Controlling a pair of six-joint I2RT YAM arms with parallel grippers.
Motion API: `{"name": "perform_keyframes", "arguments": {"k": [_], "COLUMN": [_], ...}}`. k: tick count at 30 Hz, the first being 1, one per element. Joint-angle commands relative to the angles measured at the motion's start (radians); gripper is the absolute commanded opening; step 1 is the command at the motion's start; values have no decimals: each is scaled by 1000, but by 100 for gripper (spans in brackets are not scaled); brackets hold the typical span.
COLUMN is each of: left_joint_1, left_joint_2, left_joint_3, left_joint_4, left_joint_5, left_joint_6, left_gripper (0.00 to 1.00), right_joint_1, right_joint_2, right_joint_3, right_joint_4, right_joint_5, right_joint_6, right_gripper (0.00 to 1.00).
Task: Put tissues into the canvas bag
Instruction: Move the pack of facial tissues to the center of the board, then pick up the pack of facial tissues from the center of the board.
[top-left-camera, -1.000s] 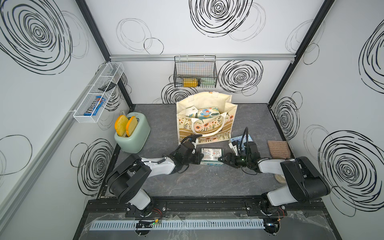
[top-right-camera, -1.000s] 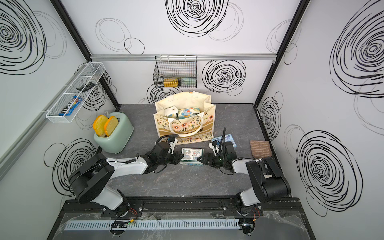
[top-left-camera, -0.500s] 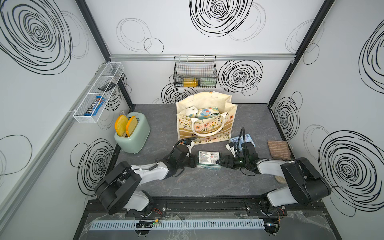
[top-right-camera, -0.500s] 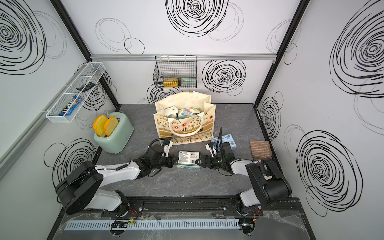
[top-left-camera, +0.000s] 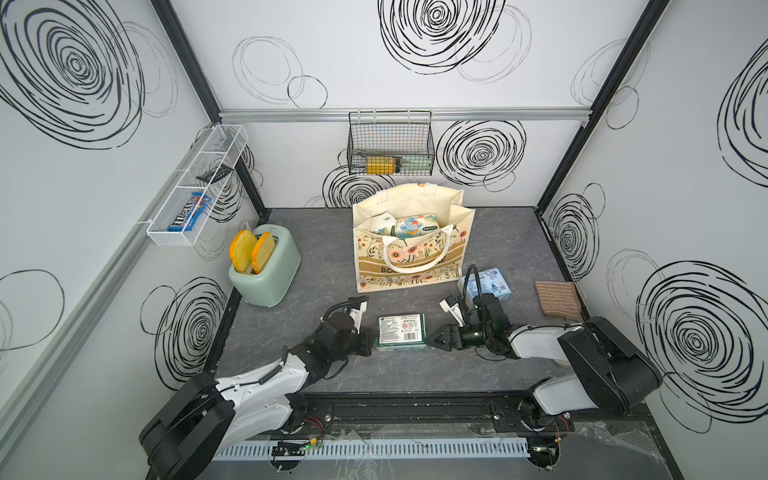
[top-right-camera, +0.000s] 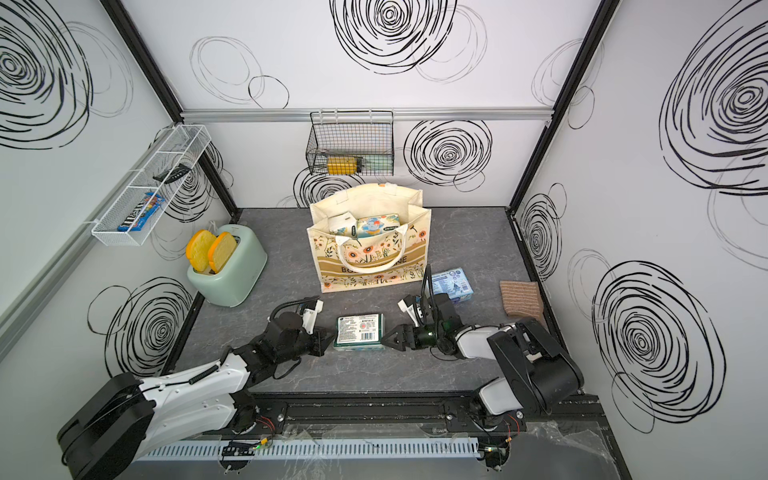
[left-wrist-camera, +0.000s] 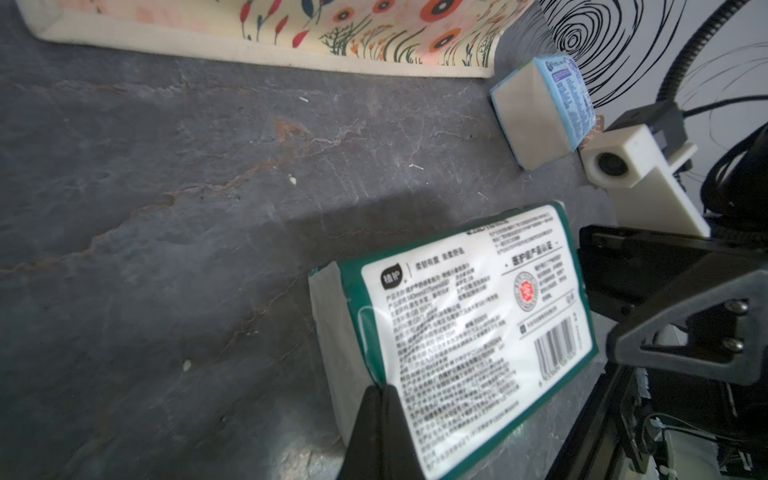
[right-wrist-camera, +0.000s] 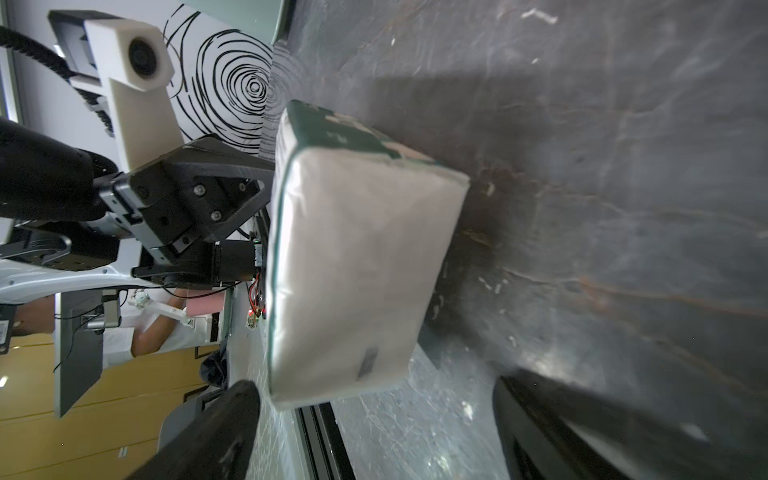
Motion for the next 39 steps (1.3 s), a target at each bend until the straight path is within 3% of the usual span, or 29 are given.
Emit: {"name": "perform_keyframes", "arguments": {"k": [1, 13, 23, 29, 39], "left_joint_1": [9, 8, 7, 7, 7], "left_joint_2": [7, -50, -48, -55, -67], "left_joint_3": [-62, -83, -88, -83, -60], "left_joint_4": [-14, -24, -17, -24, -51], "left_joint_5": [-28, -23, -17, -14, -13], "left_joint_6": [-26, -29, -27, -24, -17], "left_gripper": [0, 0, 0, 0, 0], "right_joint_1": [38, 106, 126, 158, 169], "right_joint_2": [47, 76, 190, 232, 202], "right_joint_3": [-34, 39, 150, 216, 182], "right_joint_4": [87, 137, 240, 241, 237], "right_joint_5": [14, 38, 29, 34, 54], "right_joint_6": [87, 161, 235, 260, 262], "right_gripper": [93, 95, 93, 87, 73]}}
